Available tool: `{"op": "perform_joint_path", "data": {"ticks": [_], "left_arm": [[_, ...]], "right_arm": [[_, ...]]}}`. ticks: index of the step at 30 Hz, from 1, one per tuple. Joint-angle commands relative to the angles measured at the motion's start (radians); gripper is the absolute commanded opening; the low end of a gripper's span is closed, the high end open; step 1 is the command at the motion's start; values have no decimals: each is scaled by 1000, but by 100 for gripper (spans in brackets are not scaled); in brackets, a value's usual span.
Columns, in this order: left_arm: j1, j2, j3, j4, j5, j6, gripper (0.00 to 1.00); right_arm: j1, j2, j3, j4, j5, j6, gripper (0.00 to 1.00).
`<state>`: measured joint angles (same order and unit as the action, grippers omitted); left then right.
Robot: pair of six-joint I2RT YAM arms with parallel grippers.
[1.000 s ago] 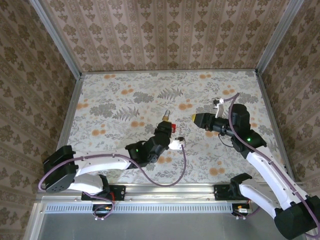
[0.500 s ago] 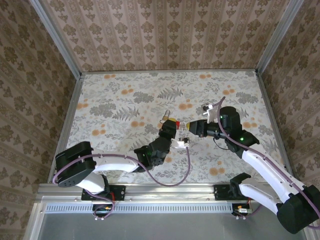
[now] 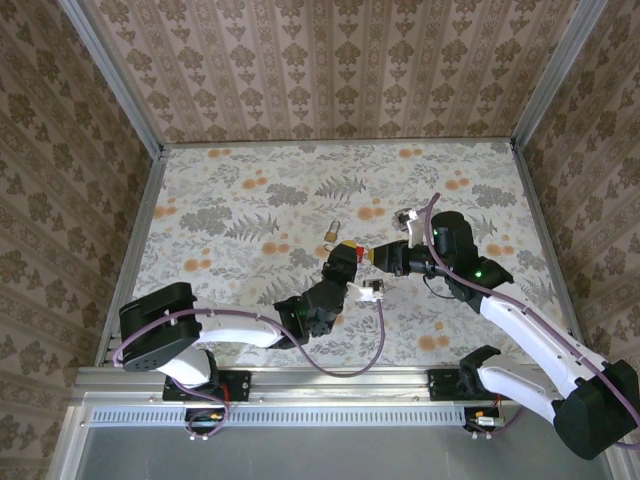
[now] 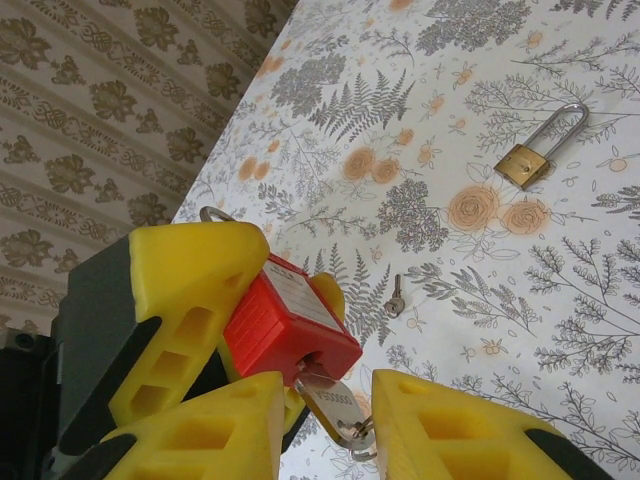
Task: Unlock with the key
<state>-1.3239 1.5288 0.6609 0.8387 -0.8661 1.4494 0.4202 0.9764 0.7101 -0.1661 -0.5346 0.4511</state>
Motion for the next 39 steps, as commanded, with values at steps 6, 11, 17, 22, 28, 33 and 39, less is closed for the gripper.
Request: {"op": "perform_joint_path", "data": {"ticks": [6,11,17,22,28,33,39], "left_arm": [[-18,-5,-7,91,-31,39,25],[-21,-6,-12,110,-31,53,25],[-23,-2,-12,119,-26,54,25],[-23,-1,-15,136,-25,63,25],[-23,4,-17,150,-24,70,25],[-23,11,-18,171,-22,79,25],[-21,17,-23,203,-22,83,25]], "right_arm": [[6,-19,28,-42,22,-2,30],[8,-10,32,-59,62,-5,36],[7,-6,38,-61,113,5,40],[7,26,38,-57,107,2,39],[8,49,43,-45,98,4,40],[5,65,53,-42,79,15,41],[-88,41,39,14,-113,173,63]]}}
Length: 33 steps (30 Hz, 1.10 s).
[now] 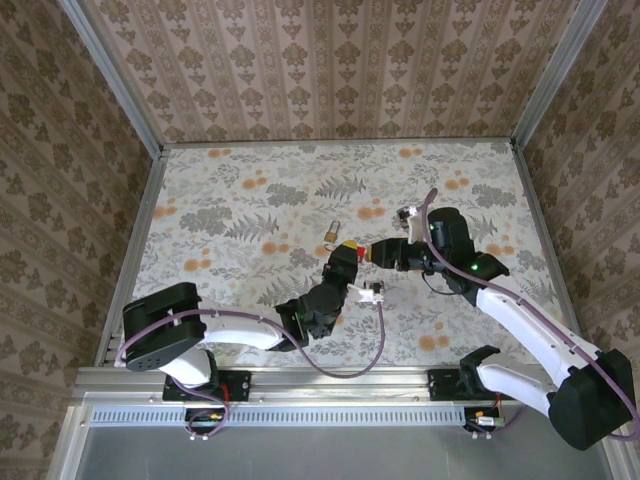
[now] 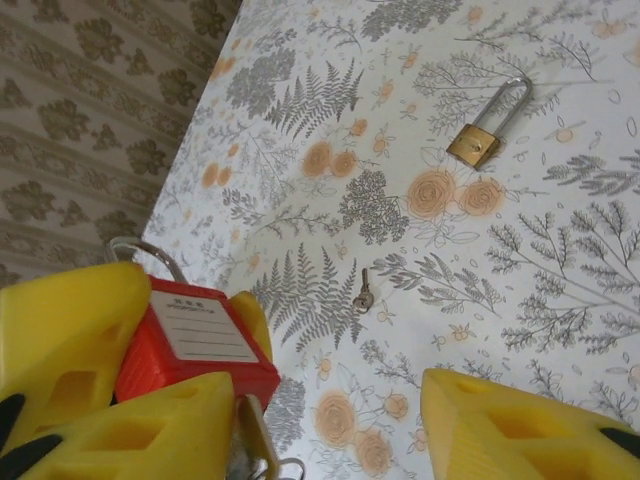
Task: Unlock with the key
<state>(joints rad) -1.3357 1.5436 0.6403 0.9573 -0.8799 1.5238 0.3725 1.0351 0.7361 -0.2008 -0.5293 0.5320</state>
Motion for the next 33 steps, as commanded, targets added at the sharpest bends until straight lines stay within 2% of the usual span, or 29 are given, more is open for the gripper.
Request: {"op": "perform_joint_path", "data": {"ticks": [1,3,6,10,14,19,29,33], "left_arm": [[-8,1,-4,89,-7,4,24],[-8,1,-4,89,-2,-6,24],[-5,4,3,94,-2,-20,24],[0,6,13,97,-1,-34,24],[1,14,20,97,-2,-59,24],[0,47,27,127,-6,-39,23],[0,40,29,123,-8,-40,23],[-2,40,29,124,-7,-31,23]], "right_arm": [[-53,-19,11,50,-151,114,66],[-72,-16,-1,74,-230,169,73],[-94,13,-46,167,-328,289,77],[-98,47,-155,444,-441,482,82],[-96,65,-217,585,-457,585,84],[-88,60,-255,695,-449,668,80],[-50,87,-258,737,-409,709,76],[-11,85,-261,717,-324,686,73]]}}
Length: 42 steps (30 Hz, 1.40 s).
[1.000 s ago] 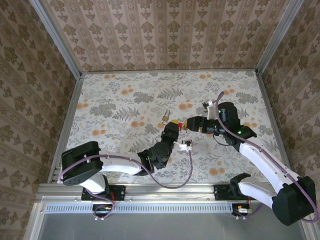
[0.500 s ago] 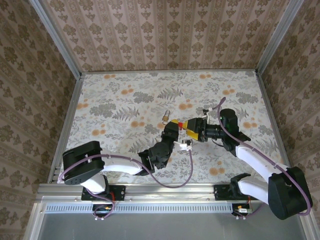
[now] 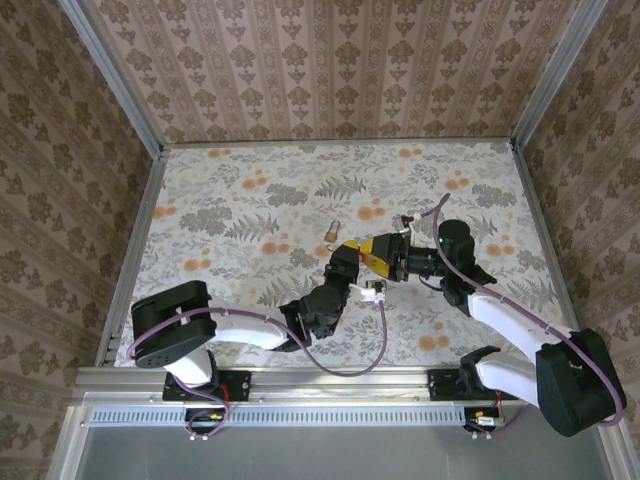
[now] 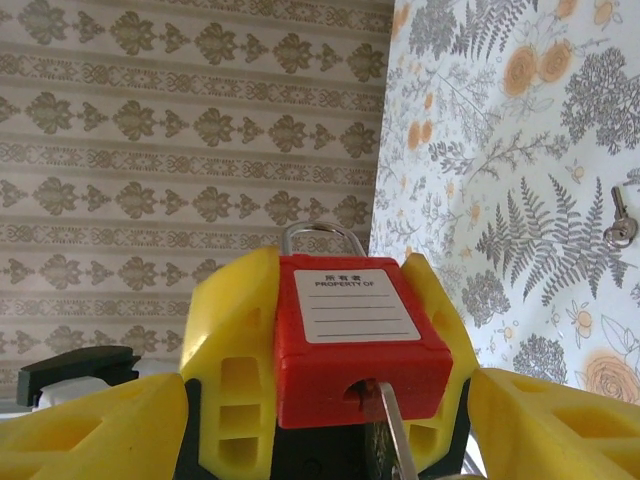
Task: Unlock with the key
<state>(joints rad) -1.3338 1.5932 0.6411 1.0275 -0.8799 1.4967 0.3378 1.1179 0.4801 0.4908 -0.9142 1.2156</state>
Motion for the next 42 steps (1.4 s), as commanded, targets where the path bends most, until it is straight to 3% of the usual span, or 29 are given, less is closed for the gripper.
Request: {"op": "perform_joint_path", "data": {"ticks": [1,6,8,13,18,22,34,39,42], "left_arm": [[-3,-10,31,54,-7,-1,23],[-5,-18,26,57,-10,2,23],[-6,-21,29,60,-10,2,23],[-9,-22,26,61,-8,2,23],[-15,-24,24,63,-7,-1,22],[-15,-26,22,66,-9,2,22],[-19,-33,20,62,-2,-6,22],[-19,-43,17,70,-1,-13,30],[-18,-69,16,51,1,-44,41]], "right_arm": [[34,8,-2,38,70,10,71],[49,20,-2,105,95,45,48],[50,20,-3,111,98,51,43],[53,21,-3,133,98,65,42],[52,16,0,143,105,73,50],[48,11,1,147,121,79,51],[46,16,8,171,112,92,31],[33,-14,21,91,113,48,28],[2,-37,32,27,104,9,27]]}}
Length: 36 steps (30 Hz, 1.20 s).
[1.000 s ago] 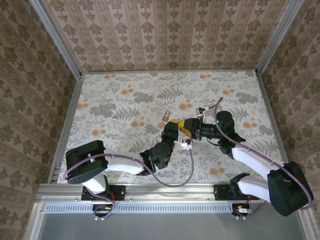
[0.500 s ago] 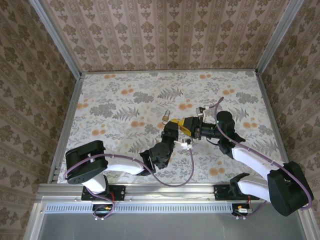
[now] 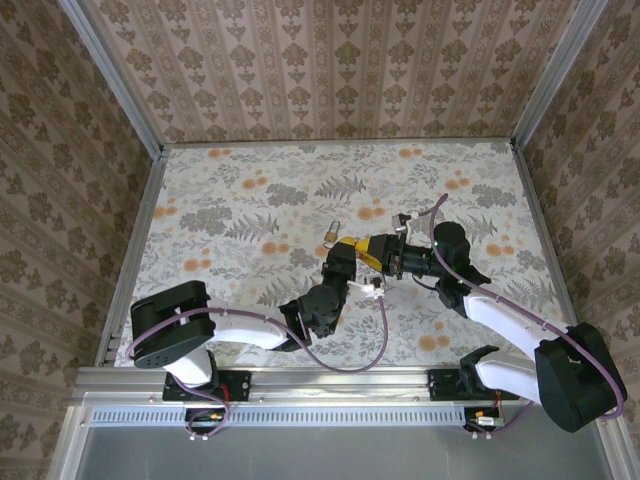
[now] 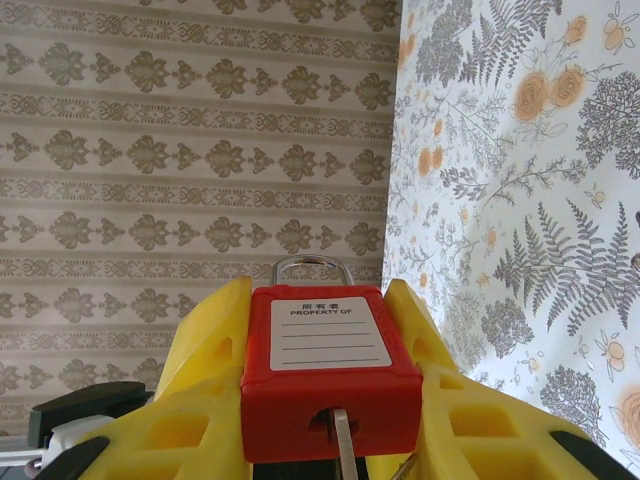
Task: Unlock with the key
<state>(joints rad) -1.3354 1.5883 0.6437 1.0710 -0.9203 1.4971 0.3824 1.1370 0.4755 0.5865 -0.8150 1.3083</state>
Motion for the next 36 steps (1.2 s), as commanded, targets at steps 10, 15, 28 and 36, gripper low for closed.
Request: {"op": "perform_joint_path", "data": {"ticks": [10,15,28,36], "left_arm": [[-5,-313,82,-608,134,-511,68],[47,-422,151,-912,242,-734,66],[354,-511,267,-1263,942,-1083,56],[432,-385,416,-1387,1096,-1052,42]], "right_arm": [[-154,-68,95,-166,-64,-144,25],[-182,-68,109,-197,-91,-168,25],[-211,-91,103,-269,-158,-235,25],[-211,-113,86,-307,-197,-273,25]]}}
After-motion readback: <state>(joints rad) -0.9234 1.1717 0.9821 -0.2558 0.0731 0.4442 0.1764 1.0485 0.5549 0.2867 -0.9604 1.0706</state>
